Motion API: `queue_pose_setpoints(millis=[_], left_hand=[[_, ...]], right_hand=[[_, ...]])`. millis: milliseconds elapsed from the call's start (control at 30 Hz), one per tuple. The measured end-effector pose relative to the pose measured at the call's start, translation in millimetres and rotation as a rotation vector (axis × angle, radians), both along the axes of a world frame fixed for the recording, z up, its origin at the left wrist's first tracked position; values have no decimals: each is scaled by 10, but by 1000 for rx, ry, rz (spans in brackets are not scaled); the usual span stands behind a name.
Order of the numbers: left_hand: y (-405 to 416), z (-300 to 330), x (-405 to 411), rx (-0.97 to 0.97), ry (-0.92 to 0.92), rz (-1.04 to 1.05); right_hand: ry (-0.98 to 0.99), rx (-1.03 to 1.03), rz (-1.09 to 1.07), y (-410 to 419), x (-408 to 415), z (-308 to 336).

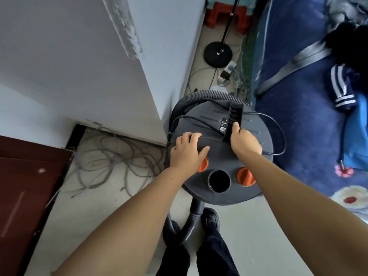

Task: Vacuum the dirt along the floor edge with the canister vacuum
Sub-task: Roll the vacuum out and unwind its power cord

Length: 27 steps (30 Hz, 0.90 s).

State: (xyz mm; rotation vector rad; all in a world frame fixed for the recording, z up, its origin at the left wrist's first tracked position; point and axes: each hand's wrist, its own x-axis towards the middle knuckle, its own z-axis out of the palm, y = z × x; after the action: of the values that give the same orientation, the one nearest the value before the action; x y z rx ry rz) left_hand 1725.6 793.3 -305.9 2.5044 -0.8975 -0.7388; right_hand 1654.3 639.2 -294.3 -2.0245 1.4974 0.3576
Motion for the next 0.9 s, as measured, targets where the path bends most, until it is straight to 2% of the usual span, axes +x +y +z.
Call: queue_pose_setpoints(millis=[367,567,733,900], left_hand=[[422,34,-558,44,37,99],[636,51,-1122,35,58,239],[842,84,-1697,63,63,308],[1038,73,-2326,73,79,396]], right_hand=[[3,21,117,368,-455,7],[32,35,300,531,-841,48],[-18,37,367,714,-1271,22],[16,6,447,911,-1750,15]])
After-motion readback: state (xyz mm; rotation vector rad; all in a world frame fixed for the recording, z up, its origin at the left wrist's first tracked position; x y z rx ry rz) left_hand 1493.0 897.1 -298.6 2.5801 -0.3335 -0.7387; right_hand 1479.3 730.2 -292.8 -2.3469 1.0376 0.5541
